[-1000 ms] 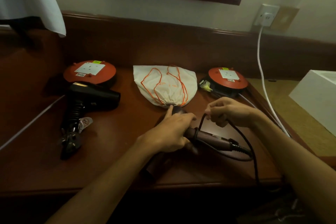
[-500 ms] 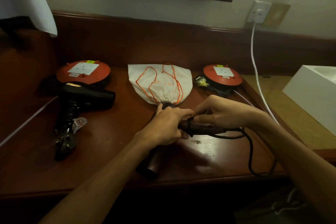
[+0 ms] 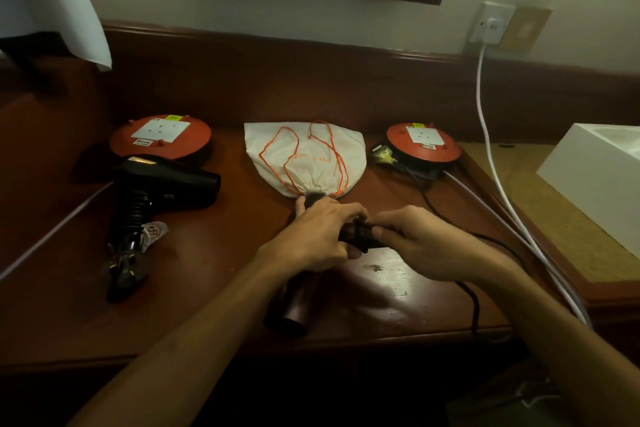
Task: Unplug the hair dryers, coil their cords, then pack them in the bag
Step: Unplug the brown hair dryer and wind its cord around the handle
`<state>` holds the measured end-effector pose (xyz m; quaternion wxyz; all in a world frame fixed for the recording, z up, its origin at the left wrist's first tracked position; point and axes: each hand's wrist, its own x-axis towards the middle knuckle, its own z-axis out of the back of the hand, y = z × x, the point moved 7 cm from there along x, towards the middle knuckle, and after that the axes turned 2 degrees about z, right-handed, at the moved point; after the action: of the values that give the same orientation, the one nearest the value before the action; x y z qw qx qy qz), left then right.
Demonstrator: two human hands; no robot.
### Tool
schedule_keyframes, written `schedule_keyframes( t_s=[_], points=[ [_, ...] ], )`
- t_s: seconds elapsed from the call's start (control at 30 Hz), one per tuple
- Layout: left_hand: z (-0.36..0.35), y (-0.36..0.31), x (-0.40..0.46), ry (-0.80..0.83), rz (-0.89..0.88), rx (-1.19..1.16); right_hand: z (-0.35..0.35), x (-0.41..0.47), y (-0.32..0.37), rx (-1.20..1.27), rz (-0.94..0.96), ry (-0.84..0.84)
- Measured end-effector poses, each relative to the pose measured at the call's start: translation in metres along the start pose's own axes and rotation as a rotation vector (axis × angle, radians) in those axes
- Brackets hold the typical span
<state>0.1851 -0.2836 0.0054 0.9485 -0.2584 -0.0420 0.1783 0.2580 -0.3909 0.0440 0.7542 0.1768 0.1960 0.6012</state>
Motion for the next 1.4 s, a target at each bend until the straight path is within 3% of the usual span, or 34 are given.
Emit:
schedule_keyframes(
  t_s=[0.13, 0.27, 0.47, 0.6, 0.87, 1.23, 1.3, 1.4],
  points=[
    [0.003, 0.001, 0.000, -0.035, 0.013, -0.039, -0.020, -0.018, 0.009, -0.088, 0.063, -0.204],
    [0.015, 0.014, -0.002, -0.081, 0.014, -0.209, -0.046, -0.038, 0.005, 0.025, 0.106, -0.394],
    [0.015, 0.015, -0.004, -0.074, 0.008, -0.255, -0.060, -0.038, -0.028, 0.066, 0.096, -0.489],
    [0.018, 0.015, -0.005, -0.085, 0.011, -0.288, -0.053, -0.031, -0.034, 0.251, 0.053, -0.536],
    [0.023, 0.019, -0.007, -0.119, 0.034, -0.337, -0.064, -0.023, -0.032, 0.271, 0.021, -0.622],
    [0.027, 0.024, -0.009, -0.147, 0.044, -0.389, -0.065, -0.012, -0.033, 0.196, 0.070, -0.520],
    [0.027, 0.022, -0.009, -0.134, 0.036, -0.391, -0.053, -0.007, -0.044, 0.354, 0.015, -0.415],
    [0.023, 0.020, -0.010, -0.076, -0.004, -0.369, -0.055, 0.005, -0.075, 0.606, -0.133, -0.046]
  ],
)
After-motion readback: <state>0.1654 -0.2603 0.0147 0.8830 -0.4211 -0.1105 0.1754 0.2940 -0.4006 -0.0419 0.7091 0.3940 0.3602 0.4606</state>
